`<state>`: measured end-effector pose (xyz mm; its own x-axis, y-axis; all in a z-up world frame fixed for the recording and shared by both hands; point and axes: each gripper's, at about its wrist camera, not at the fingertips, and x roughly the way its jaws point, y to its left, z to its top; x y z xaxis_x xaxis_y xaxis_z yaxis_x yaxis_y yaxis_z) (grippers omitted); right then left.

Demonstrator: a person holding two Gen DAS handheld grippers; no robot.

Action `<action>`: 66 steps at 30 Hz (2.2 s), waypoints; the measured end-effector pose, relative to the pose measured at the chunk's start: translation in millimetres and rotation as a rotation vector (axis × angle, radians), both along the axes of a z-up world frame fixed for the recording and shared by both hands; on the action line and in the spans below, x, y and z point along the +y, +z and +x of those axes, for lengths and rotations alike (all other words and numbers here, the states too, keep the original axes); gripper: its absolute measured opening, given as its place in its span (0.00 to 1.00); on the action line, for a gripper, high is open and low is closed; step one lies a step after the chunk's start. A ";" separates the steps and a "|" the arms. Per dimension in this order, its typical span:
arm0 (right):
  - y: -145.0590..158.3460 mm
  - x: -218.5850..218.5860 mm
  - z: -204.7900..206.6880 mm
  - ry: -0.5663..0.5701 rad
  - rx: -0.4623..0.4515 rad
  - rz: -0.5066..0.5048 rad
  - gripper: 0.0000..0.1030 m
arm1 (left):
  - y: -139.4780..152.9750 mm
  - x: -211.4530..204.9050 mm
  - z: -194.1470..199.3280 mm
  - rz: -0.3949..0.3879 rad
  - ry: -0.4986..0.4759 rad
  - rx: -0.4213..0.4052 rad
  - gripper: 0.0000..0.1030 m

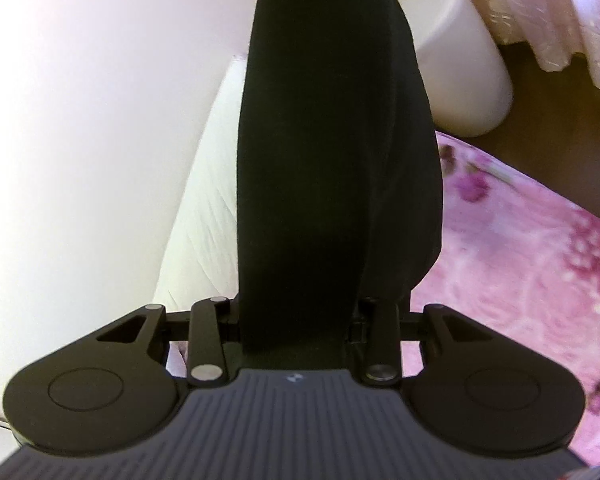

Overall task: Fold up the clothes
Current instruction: 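Carry the hanging jacket with both grippers toward the clothes pile, then lower the jacket onto the stack of folded clothes with both grippers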

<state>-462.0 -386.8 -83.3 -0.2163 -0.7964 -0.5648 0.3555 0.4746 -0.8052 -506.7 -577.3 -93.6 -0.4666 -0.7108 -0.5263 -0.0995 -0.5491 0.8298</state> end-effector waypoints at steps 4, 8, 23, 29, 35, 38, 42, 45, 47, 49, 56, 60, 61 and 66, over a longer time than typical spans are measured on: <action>12.6 -38.4 -23.7 0.001 0.004 -0.007 0.38 | 3.8 -40.0 -25.0 -0.018 0.007 0.015 0.33; 17.9 -90.5 -51.2 0.050 0.001 -0.012 0.38 | 4.3 -82.6 -49.4 -0.031 0.065 0.015 0.33; 19.5 -339.7 -161.4 0.354 -0.058 -0.119 0.38 | 4.2 -283.7 -152.1 -0.119 0.452 -0.011 0.34; -29.6 -363.3 -192.4 0.345 -0.093 -0.181 0.39 | -49.2 -302.6 -179.0 -0.086 0.510 0.000 0.33; -150.4 -335.9 -207.6 0.366 -0.070 0.053 0.42 | -186.9 -262.3 -185.0 0.086 0.441 -0.173 0.36; -163.9 -325.7 -209.5 0.326 -0.115 0.022 0.44 | -188.9 -257.5 -179.5 0.064 0.433 -0.153 0.36; -155.6 -332.9 -204.9 0.302 -0.118 0.079 0.44 | -185.9 -258.2 -174.3 0.063 0.419 -0.150 0.38; -145.6 -344.7 -209.7 0.279 -0.094 0.175 0.47 | -181.4 -260.8 -170.7 0.079 0.411 -0.166 0.38; -138.5 -349.9 -207.3 0.276 -0.068 0.213 0.47 | -181.5 -260.7 -168.5 0.076 0.413 -0.174 0.38; -134.1 -352.0 -207.9 0.277 -0.057 0.231 0.47 | -182.4 -259.3 -165.4 0.075 0.414 -0.175 0.39; -133.9 -350.6 -208.6 0.270 -0.067 0.223 0.48 | -186.2 -252.7 -149.8 0.063 0.409 -0.178 0.39; -147.0 -353.3 -192.5 0.272 -0.069 0.226 0.48 | -186.5 -251.6 -142.6 0.063 0.402 -0.173 0.40; -149.2 -353.9 -189.6 0.273 -0.068 0.228 0.48 | -186.4 -251.5 -140.7 0.064 0.401 -0.173 0.40; -158.0 -354.0 -181.5 0.274 -0.069 0.231 0.48 | -187.3 -248.2 -129.2 0.056 0.391 -0.170 0.41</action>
<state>-643.5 -740.9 -241.3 0.0324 -0.6689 -0.7427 0.2397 0.7266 -0.6439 -635.9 -825.6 -280.9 -0.0714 -0.7853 -0.6150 -0.0080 -0.6161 0.7877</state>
